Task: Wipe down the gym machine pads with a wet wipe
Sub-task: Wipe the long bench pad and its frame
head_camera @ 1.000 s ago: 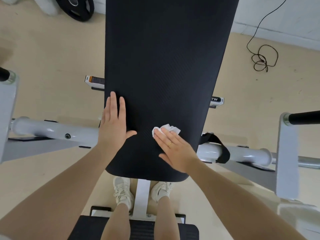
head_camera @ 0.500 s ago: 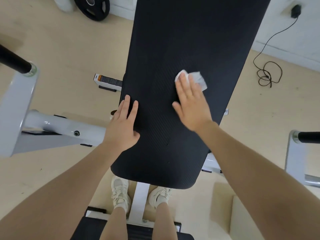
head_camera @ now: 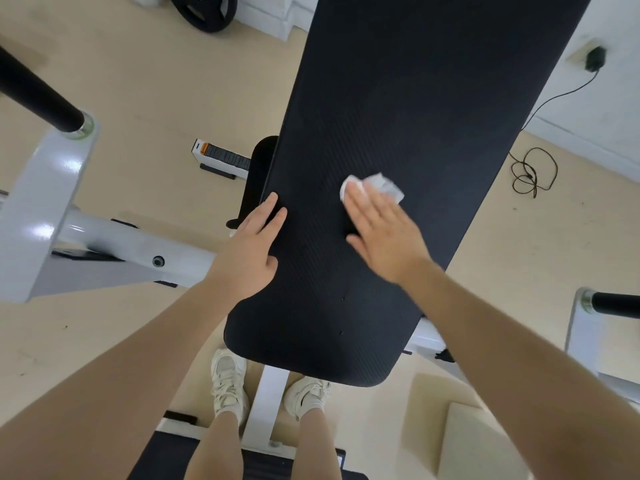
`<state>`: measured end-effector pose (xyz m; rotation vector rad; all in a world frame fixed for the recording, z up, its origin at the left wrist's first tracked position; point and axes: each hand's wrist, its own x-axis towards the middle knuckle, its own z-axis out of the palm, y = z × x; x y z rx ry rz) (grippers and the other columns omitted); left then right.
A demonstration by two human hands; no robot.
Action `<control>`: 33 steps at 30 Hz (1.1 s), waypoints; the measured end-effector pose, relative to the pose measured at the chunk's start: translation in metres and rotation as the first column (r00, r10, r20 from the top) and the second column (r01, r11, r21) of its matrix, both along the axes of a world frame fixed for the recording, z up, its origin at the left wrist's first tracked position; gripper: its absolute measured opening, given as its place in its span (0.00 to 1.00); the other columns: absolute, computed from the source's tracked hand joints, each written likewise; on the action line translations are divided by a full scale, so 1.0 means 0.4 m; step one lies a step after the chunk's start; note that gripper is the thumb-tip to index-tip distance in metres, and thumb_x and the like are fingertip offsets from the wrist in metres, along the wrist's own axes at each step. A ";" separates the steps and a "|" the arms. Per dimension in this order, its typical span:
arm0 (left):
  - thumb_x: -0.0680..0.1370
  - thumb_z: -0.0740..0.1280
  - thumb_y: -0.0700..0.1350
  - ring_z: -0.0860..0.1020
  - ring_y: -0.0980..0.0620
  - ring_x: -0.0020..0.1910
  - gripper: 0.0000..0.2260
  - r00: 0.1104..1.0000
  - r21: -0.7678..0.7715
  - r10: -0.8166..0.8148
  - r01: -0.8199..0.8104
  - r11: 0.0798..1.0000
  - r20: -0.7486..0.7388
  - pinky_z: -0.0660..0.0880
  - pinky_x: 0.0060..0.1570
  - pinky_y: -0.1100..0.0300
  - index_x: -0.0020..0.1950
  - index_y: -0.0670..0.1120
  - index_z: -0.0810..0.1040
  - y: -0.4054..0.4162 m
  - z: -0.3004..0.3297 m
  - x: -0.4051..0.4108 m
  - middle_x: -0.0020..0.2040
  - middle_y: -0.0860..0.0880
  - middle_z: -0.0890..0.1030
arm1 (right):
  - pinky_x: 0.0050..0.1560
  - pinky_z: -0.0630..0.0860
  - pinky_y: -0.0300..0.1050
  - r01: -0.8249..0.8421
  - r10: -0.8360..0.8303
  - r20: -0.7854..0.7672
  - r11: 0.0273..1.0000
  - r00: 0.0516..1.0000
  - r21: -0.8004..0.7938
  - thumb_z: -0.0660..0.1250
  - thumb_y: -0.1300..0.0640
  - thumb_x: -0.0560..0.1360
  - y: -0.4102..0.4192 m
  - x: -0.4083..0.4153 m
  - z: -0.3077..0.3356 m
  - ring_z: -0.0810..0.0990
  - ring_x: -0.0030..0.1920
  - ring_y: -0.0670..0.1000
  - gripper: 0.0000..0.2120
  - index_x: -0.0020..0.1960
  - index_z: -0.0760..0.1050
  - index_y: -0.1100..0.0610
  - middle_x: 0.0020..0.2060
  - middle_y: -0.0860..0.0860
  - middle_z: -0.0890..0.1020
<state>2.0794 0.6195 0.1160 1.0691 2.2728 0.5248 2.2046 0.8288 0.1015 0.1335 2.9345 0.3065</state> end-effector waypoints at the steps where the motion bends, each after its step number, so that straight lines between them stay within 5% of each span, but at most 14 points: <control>1: 0.75 0.60 0.33 0.53 0.52 0.75 0.31 0.999 0.038 0.030 -0.032 0.999 0.043 0.67 0.65 0.57 0.76 0.46 0.54 -0.002 0.002 -0.007 0.77 0.52 0.46 | 0.73 0.53 0.51 0.042 -0.042 -0.047 0.999 0.998 -0.017 0.49 0.47 0.78 0.016 -0.033 0.019 0.60 0.73 0.58 0.30 0.74 0.54 0.63 0.74 0.57 0.60; 5: 0.75 0.60 0.32 0.53 0.51 0.74 0.30 0.981 0.150 0.180 -0.189 0.970 0.076 0.63 0.64 0.63 0.75 0.44 0.56 -0.011 -0.002 -0.041 0.77 0.49 0.48 | 0.75 0.48 0.51 0.241 -0.260 -0.092 0.953 0.961 -0.182 0.49 0.45 0.79 -0.007 -0.140 0.061 0.47 0.76 0.57 0.32 0.76 0.44 0.61 0.76 0.56 0.48; 8: 0.77 0.57 0.33 0.57 0.54 0.73 0.28 0.915 0.111 0.311 -0.348 0.931 0.259 0.55 0.58 0.79 0.75 0.45 0.55 -0.016 -0.007 -0.071 0.76 0.51 0.55 | 0.75 0.46 0.53 0.159 -0.163 -0.026 0.981 0.986 -0.116 0.47 0.42 0.79 -0.104 -0.163 0.035 0.45 0.76 0.59 0.35 0.75 0.41 0.63 0.76 0.59 0.45; 11: 0.79 0.53 0.34 0.67 0.57 0.67 0.24 0.737 0.065 0.345 -0.465 0.883 0.580 0.61 0.62 0.71 0.74 0.48 0.60 -0.024 -0.005 -0.083 0.68 0.54 0.68 | 0.73 0.40 0.54 -0.006 0.010 0.045 0.996 0.999 -0.090 0.48 0.42 0.78 -0.214 -0.131 -0.013 0.44 0.75 0.59 0.35 0.75 0.42 0.63 0.75 0.59 0.45; 16: 0.80 0.54 0.39 0.66 0.54 0.70 0.22 0.623 -0.021 0.299 -0.412 0.911 0.723 0.61 0.71 0.50 0.72 0.56 0.63 -0.060 -0.036 -0.103 0.71 0.52 0.68 | 0.72 0.37 0.53 -0.140 0.180 0.198 0.970 0.964 -0.196 0.48 0.41 0.79 -0.367 -0.059 -0.088 0.36 0.73 0.55 0.34 0.75 0.41 0.60 0.73 0.55 0.41; 20: 0.80 0.51 0.39 0.66 0.55 0.69 0.22 0.513 -0.082 0.285 -0.383 0.920 0.809 0.62 0.71 0.52 0.72 0.57 0.62 -0.069 -0.035 -0.125 0.71 0.53 0.67 | 0.73 0.40 0.52 -0.195 0.228 0.207 0.966 0.951 -0.168 0.48 0.42 0.78 -0.369 -0.059 -0.095 0.41 0.74 0.53 0.33 0.75 0.44 0.59 0.74 0.54 0.46; 23: 0.81 0.52 0.40 0.69 0.56 0.65 0.20 0.483 -0.095 0.297 -0.398 0.912 0.824 0.65 0.64 0.59 0.72 0.55 0.63 -0.062 -0.029 -0.130 0.69 0.54 0.69 | 0.72 0.54 0.52 -0.060 0.064 0.126 0.998 0.990 -0.036 0.50 0.42 0.76 -0.287 -0.126 -0.049 0.56 0.74 0.56 0.33 0.75 0.51 0.61 0.74 0.56 0.58; 30: 0.81 0.55 0.45 0.66 0.50 0.70 0.18 0.377 -0.173 0.345 -0.420 0.891 0.859 0.59 0.72 0.52 0.72 0.48 0.65 -0.051 -0.022 -0.136 0.71 0.50 0.67 | 0.74 0.44 0.49 0.252 -0.266 -0.063 0.954 0.962 -0.165 0.45 0.45 0.79 -0.164 -0.256 0.046 0.46 0.76 0.56 0.31 0.76 0.43 0.60 0.76 0.55 0.46; 33: 0.80 0.56 0.48 0.70 0.51 0.66 0.13 0.323 -0.121 0.307 -0.486 0.866 0.895 0.63 0.69 0.51 0.64 0.52 0.71 -0.076 -0.041 -0.126 0.65 0.53 0.73 | 0.75 0.46 0.55 0.223 -0.222 0.011 0.970 0.975 -0.097 0.39 0.44 0.79 -0.238 -0.224 -0.003 0.43 0.76 0.59 0.32 0.75 0.37 0.63 0.75 0.58 0.42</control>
